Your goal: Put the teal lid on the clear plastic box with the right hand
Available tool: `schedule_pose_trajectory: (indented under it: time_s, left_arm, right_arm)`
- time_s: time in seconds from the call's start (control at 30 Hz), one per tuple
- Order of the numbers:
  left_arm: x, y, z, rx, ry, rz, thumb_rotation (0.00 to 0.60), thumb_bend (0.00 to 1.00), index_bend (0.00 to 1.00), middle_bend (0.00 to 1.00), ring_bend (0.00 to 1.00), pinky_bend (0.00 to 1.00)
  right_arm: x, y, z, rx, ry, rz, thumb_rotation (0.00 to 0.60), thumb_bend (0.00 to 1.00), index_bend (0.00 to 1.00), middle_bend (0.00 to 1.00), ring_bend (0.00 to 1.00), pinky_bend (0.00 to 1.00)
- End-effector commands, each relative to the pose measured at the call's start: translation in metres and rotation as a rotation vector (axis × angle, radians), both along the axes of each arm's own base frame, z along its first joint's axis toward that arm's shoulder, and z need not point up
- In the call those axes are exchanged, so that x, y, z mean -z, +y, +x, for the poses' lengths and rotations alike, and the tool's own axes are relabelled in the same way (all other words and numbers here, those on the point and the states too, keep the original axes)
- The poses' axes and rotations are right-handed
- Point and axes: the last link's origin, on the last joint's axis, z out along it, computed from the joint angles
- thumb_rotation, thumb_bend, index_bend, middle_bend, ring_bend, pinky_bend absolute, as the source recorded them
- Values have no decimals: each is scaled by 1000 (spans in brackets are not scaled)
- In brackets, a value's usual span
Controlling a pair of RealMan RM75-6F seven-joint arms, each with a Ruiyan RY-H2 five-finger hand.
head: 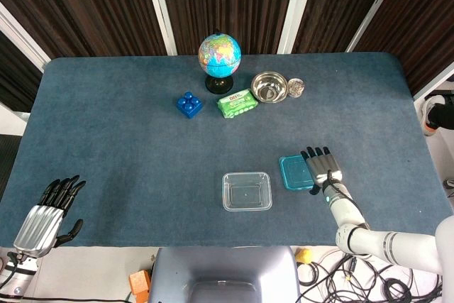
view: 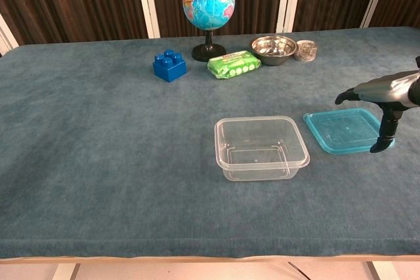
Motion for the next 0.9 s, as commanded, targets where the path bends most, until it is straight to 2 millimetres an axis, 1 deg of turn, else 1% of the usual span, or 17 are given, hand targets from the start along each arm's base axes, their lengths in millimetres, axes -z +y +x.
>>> schedule_pose_trajectory:
  time_s: [0.03,0.4,0.5,0.63,0.73,0.83,0.9]
  left_arm:
    - [0,1,0,0,1,1,600,380,0,0,0,0]
    - [3,3,0,-5,11,-5,600,380,0,0,0,0]
    - [3,3,0,-6,11,-4,600,380,0,0,0,0]
    - [3,3,0,-7,11,-2,600,381,0,0,0,0]
    - [3,4,0,-7,10,-2,600,381,0,0,0,0]
    - [3,4,0,-7,9,-4,600,380,0,0,0,0]
    - [3,4,0,-6,9,-5,600,380,0,0,0,0]
  right_arm:
    - [0,-1,-1,4,0,-1,600,65,0,0,0,0]
    - [15,-7,-2,4,4,7,600,64,3,0,0,0]
    - [19,-7,-2,12,-6,10,600,64,19,0,0,0]
    - [22,-7,-3,13,-2,19,600,64,68,0,0,0]
    - [23,-7,-4,14,-5,17,600,64,179,0,0,0]
    - [22,-7,-4,6,-15,-4,600,64,348,0,0,0]
    - [22,-7,-4,-3,-26,-18,600,64,480,15,0,0]
